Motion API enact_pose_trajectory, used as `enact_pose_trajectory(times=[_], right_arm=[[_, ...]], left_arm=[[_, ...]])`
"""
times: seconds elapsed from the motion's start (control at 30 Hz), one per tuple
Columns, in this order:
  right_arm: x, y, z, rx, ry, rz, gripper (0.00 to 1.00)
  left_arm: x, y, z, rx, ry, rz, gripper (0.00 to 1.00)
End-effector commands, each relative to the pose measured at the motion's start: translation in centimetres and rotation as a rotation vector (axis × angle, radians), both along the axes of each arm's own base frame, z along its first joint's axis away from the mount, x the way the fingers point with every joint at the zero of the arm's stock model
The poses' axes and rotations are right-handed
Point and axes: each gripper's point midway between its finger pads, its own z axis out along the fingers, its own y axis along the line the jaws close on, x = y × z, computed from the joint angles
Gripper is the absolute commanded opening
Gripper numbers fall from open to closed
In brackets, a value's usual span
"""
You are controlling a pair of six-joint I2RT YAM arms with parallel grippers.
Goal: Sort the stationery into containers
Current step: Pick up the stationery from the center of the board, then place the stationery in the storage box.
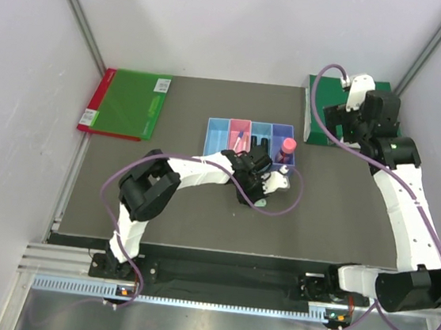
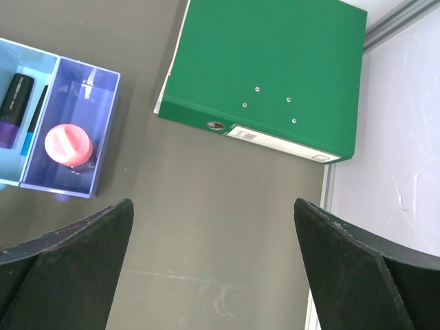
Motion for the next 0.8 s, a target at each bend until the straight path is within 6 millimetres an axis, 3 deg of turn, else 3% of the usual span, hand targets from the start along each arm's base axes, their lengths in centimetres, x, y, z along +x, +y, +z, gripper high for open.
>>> enact_pose_trajectory(times=[0.0,0.2,0.3,0.4,0.5,0.6,0.67,0.77], right_arm=[[-0.4,-0.5,2.0,0.022,-0.068,-0.019,1.0],[-0.7,-0.6,2.4,0.024,-0.079,-0.026,1.0],[-0.9,-0.7,2.4,0.025,-0.081,-0.028,1.0],[-1.0,-0.9,2.3,0.021,-0.082,-0.037,1.0],[-1.3,-1.1,2.1,0.014,-0.077,-0.047,1.0],[-1.3,-1.2,2.2,0.011,-0.077,-0.052,1.0],[-1.3,-1.3,2.3,0.01,-0.076,-0.054,1.0],[-1.2,-1.3,2.5,0.011,-0.076,-0.056,1.0]], left_arm=[[0.2,-0.5,5.2,-0.06,-0.06,0.007,0.0],[1.6,-1.0,12.7,-0.189,-0.15,0.093,0.0],[2.9,-0.2,16.0,-0.244,-0.191,0.186,0.0],[5.8,1.7,18.9,-0.314,-0.215,0.329,0.0],[9.6,4.9,20.5,-0.359,-0.208,0.508,0.0],[13.7,8.7,20.8,-0.394,-0.178,0.685,0.0],[16.3,11.1,20.1,-0.407,-0.138,0.8,0.0],[18.9,13.2,18.6,-0.427,-0.074,0.905,0.0]])
